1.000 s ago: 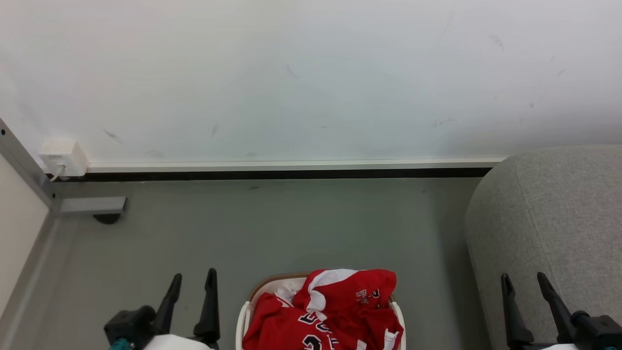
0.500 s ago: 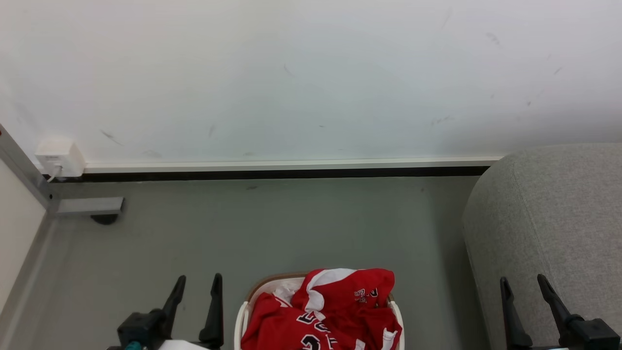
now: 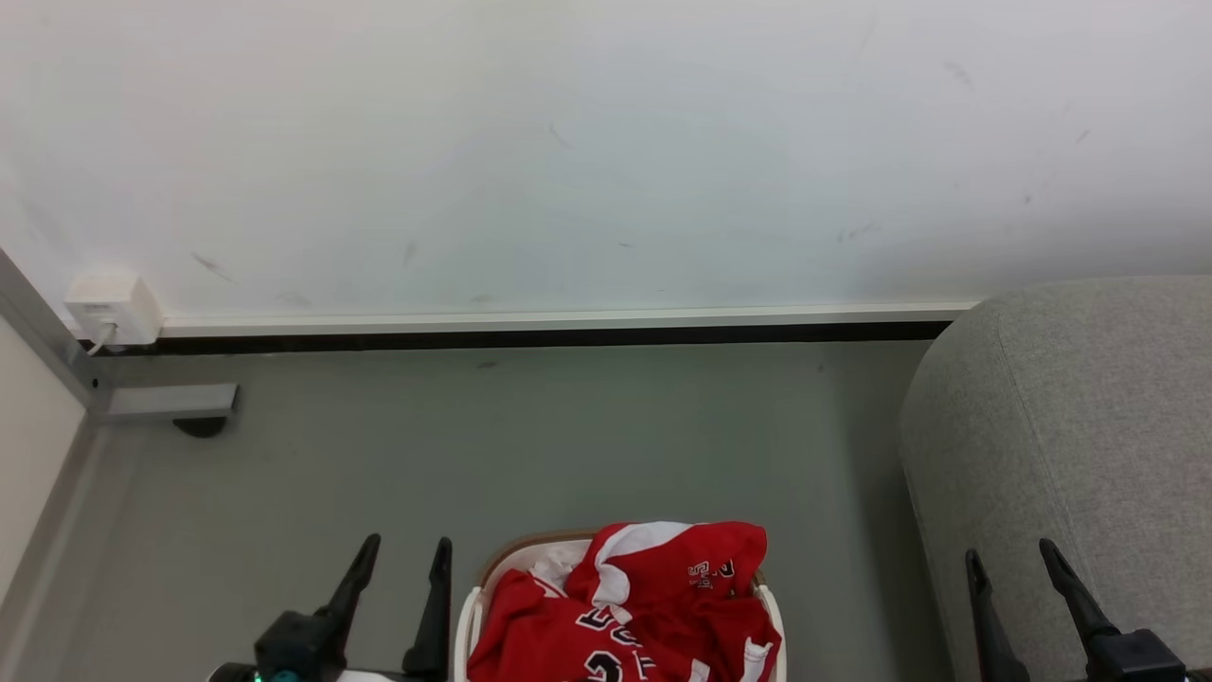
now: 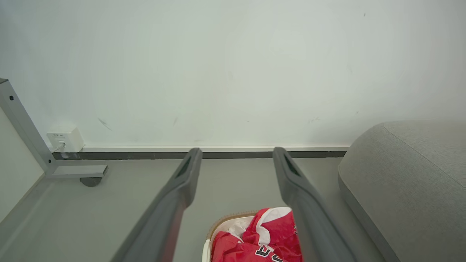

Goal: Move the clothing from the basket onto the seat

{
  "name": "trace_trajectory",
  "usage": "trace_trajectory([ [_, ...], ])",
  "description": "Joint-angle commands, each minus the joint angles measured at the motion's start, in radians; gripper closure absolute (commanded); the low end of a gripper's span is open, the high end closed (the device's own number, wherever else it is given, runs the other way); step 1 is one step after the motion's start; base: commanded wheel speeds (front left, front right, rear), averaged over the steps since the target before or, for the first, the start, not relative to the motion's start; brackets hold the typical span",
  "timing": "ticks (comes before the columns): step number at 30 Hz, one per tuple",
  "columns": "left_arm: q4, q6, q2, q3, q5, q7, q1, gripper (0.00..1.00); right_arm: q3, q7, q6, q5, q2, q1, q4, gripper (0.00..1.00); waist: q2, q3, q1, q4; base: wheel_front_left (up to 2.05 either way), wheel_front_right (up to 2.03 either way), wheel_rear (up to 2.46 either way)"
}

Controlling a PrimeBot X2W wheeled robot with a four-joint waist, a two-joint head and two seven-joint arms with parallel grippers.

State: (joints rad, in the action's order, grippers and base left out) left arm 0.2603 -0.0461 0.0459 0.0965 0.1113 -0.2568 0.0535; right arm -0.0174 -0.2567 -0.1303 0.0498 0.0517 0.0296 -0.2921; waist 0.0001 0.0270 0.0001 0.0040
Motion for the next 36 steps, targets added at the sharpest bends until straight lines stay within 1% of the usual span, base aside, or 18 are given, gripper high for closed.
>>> trace_trajectory([
  [1, 0.003, 0.002, 0.008, -0.001, -0.032, -0.009, -0.011, 0.00, -0.005, -0.010, -0.001, -0.024, 0.000, -0.011, -0.005, 0.00, -0.0001, 0.000, -0.0001, -0.001, 0.00, 0.00, 0.00],
  [16, 0.010, -0.002, 0.008, -0.009, -0.016, -0.008, -0.014, 0.00, -0.022, -0.009, -0.001, 0.003, -0.001, -0.013, -0.016, 0.00, -0.0001, 0.003, -0.0001, -0.004, 0.00, 0.00, 0.00],
  [36, 0.017, -0.007, 0.008, -0.019, -0.009, -0.008, -0.011, 0.00, -0.021, -0.009, -0.001, 0.004, -0.001, -0.010, -0.022, 0.00, -0.0001, 0.000, -0.0001, -0.007, 0.00, 0.00, 0.00],
])
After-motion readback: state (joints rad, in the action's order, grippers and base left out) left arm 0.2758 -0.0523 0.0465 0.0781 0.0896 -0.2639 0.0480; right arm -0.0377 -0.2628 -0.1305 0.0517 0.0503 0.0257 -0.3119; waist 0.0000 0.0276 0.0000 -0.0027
